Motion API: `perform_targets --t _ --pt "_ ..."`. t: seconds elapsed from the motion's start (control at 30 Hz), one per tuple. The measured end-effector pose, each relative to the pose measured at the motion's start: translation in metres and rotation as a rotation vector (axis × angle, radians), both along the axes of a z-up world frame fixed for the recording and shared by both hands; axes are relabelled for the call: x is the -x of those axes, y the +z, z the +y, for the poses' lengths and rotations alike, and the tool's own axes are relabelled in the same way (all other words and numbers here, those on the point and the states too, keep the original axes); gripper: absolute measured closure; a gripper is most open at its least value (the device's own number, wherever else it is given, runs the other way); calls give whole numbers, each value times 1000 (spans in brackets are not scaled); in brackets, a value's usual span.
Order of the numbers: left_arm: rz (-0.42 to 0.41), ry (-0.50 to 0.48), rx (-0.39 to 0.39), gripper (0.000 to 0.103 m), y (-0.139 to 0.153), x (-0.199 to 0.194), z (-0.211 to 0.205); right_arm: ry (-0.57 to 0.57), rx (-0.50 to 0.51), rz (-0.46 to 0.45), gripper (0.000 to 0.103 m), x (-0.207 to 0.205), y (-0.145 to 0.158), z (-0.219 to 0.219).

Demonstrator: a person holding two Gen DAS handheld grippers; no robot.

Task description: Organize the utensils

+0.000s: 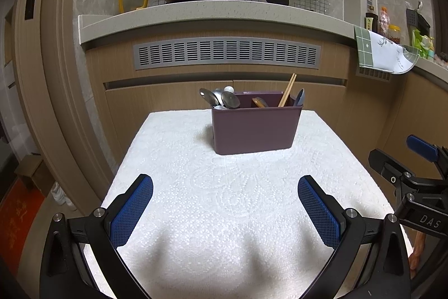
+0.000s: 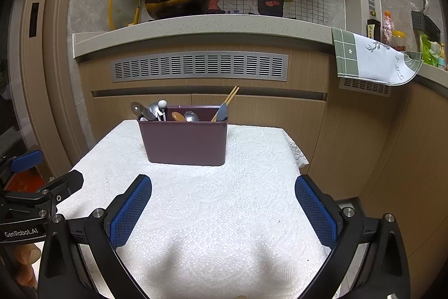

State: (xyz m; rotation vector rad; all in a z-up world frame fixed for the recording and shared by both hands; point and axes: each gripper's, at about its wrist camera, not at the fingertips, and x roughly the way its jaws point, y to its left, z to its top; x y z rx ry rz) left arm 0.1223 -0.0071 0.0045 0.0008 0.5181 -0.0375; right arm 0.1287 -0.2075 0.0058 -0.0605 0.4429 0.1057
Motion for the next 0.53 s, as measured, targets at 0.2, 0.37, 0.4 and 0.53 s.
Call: perform_targets --t 0.2,0.37,0.4,0.53 --pt "-10 16 7 0 3 0 5 1 -3 1 1 0 0 0" --pt "-14 17 6 0 3 2 5 2 -3 1 1 0 0 0" --pt "-16 18 5 0 3 2 5 2 -3 1 1 0 0 0" --pt "-25 16 -11 0 3 3 4 11 -5 3 1 0 0 0"
